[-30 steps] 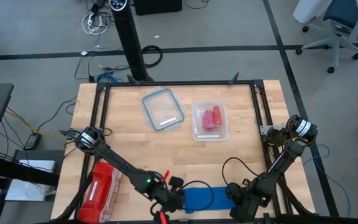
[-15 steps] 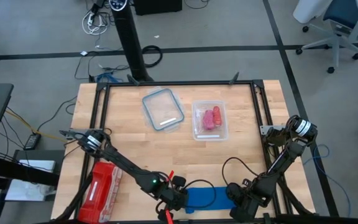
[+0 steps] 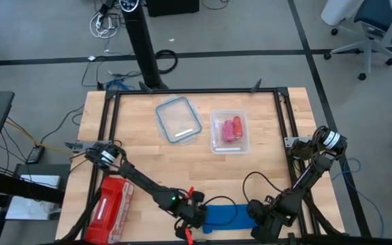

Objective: Roll bandage
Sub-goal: Roll the blue bandage

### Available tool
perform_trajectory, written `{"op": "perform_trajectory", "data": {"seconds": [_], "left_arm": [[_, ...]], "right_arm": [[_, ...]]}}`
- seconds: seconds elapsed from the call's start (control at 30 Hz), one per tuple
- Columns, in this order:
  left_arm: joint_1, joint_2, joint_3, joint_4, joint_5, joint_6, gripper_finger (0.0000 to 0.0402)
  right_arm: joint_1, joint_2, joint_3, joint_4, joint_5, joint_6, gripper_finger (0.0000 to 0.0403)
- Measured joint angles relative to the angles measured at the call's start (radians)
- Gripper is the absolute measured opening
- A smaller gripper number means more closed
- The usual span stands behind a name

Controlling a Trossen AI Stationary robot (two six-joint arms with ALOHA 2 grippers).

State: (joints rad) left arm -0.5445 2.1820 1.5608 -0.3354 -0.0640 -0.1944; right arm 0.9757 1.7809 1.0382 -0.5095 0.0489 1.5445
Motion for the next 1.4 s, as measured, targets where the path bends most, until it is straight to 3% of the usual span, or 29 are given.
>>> {"op": "perform_trajectory", "data": {"seconds": [0.23,0.53,0.7,0.9,1.07,1.4], "left_arm": [[0.029,-0.008,0.005,0.281,-0.083,-0.024,0.0001],[0.041,-0.025,0.195,0.058,-0.071,0.068,0.0001],[0.041,-0.025,0.257,0.031,-0.061,0.121,0.0001],[0.04,-0.013,0.262,-0.081,0.014,0.136,0.0001],[0.039,0.023,0.262,-0.067,0.089,0.129,0.0001],[0.051,0.068,0.262,-0.057,0.115,-0.054,0.0001]], "right_arm": [[0.0,0.0,0.0,0.006,-0.014,0.004,0.0002],[0.0,0.0,0.0,0.002,-0.016,0.0,0.0003],[0.0,0.0,0.0,0.0,-0.013,0.0,0.0002],[0.0,0.0,0.0,-0.001,-0.011,0.001,0.0004],[0.0,0.0,0.0,0.0,-0.012,0.001,0.0002],[0.0,-0.004,0.0,0.009,-0.051,0.026,0.0002]]}}
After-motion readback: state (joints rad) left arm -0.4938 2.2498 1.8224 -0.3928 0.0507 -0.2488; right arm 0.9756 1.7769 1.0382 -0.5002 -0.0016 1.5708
